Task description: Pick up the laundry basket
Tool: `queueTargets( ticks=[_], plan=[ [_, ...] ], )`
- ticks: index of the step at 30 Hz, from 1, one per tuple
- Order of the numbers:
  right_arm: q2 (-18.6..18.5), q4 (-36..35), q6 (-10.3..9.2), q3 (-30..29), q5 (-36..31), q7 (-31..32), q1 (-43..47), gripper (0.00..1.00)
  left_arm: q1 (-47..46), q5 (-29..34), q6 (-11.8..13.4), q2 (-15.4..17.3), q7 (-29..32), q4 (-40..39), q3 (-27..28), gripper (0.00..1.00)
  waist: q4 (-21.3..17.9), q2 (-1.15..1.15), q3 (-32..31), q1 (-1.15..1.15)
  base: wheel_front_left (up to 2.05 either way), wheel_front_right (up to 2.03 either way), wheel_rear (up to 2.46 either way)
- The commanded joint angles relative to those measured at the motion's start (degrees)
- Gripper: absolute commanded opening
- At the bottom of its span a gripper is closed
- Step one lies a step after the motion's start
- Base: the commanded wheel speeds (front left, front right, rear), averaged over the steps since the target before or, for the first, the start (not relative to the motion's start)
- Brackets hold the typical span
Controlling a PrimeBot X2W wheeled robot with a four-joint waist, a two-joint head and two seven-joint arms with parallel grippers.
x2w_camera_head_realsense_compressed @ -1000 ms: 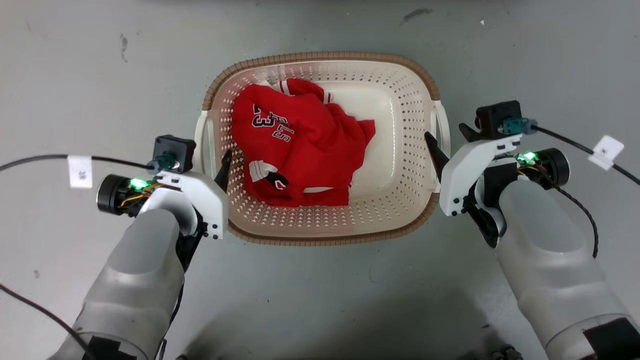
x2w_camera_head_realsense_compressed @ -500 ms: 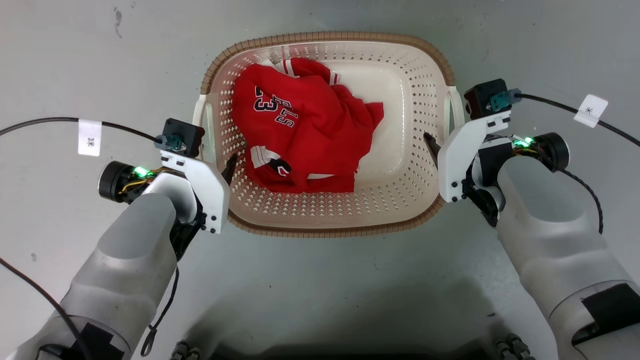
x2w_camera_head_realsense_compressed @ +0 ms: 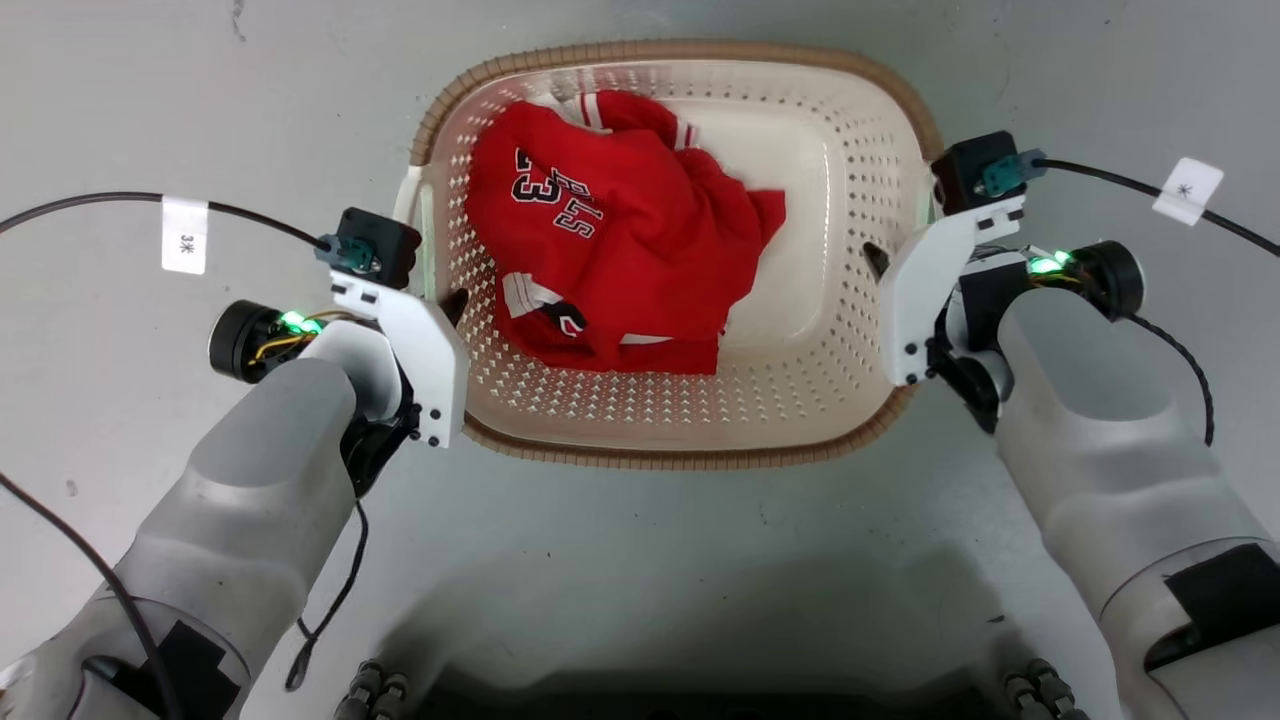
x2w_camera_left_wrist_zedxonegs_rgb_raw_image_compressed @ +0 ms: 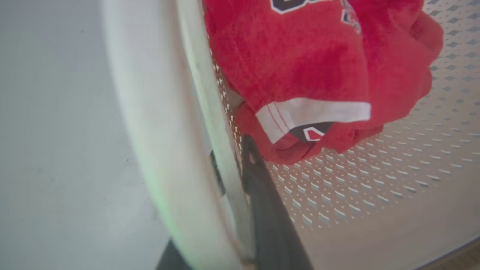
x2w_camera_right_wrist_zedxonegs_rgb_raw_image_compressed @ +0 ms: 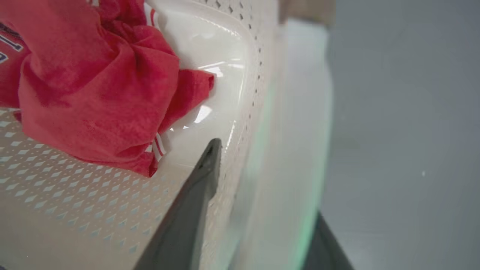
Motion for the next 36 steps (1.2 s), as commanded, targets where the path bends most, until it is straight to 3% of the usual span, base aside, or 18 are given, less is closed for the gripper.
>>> queueTargets(
  ticks=[1, 14, 28, 36],
  plan=[
    [-0.25, 0.41, -0.05, 0.34, -0.28, -0.1, -0.87, 0.0, -0.99, -1.1, 0.11, 0.48, -0.34, 0.29, -0.92, 0.0, 0.19, 0.0, 0.08, 0.0, 0.0, 0.0, 0.0],
    [-0.46, 2.34, -0.02, 0.7, -1.92, 3.77, 0.87, 0.0, -0.42, -9.34, 0.1, 3.02, 2.33, -2.59, -8.09, 0.0, 0.19, 0.0, -4.07, 0.0, 0.0, 0.0, 0.0],
    [-0.69, 3.09, 0.0, 4.07, 2.62, 22.63, 5.53, 0.0, 1.64, -21.72, 0.09, 9.22, 12.87, -11.48, -16.4, 0.0, -0.94, 0.0, -22.98, 0.0, 0.0, 0.0, 0.0],
    [-0.8, 0.73, 0.0, 8.09, 6.89, 31.63, 8.84, 0.0, 4.02, -28.93, 0.02, 12.49, 25.09, -14.55, -19.47, 0.0, -1.44, 0.0, -34.46, 0.0, 0.0, 0.0, 0.0]
  ],
)
